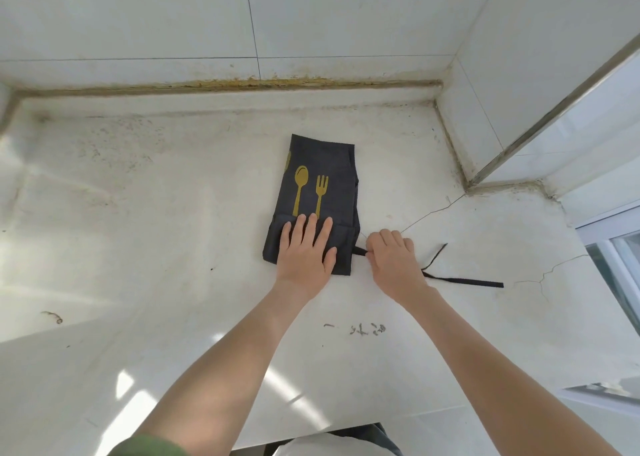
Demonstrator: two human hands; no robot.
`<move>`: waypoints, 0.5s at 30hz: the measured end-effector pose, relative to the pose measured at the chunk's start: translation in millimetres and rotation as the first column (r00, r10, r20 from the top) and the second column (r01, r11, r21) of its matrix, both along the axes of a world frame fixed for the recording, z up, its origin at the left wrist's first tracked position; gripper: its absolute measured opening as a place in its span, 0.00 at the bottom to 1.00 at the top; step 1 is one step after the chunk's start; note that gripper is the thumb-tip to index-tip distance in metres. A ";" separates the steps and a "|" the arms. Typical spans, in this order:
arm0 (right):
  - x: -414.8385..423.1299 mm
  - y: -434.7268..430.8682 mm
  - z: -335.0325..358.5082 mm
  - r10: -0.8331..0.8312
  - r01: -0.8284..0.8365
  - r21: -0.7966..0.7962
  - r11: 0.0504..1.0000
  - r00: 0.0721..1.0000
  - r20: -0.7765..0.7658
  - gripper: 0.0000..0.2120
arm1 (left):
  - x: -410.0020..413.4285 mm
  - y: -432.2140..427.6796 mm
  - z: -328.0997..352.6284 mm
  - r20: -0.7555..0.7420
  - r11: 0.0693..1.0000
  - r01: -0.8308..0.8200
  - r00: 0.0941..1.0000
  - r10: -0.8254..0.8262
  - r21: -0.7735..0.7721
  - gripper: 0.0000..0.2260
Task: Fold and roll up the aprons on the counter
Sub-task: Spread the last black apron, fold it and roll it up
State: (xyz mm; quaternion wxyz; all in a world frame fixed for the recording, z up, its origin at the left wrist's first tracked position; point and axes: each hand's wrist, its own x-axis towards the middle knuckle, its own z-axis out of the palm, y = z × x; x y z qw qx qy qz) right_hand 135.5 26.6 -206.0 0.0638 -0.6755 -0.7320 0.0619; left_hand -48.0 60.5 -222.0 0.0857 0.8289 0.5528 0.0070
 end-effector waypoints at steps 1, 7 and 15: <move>-1.1 -2.9 1.4 0.024 -0.022 0.047 0.999 0.999 -0.047 0.13 | 0.6 -1.6 0.8 -0.007 1.000 -0.007 1.000 0.007 -0.007 0.25; -19.4 -5.0 2.1 0.304 -0.331 -0.189 0.924 0.939 -0.160 0.37 | -15.0 5.4 7.0 0.100 0.996 0.082 0.992 -0.080 -0.022 0.28; -14.5 1.8 -6.8 0.249 -0.281 -0.170 0.944 0.950 -0.188 0.32 | -74.2 16.1 11.6 0.147 0.946 0.294 0.950 -0.275 -0.135 0.33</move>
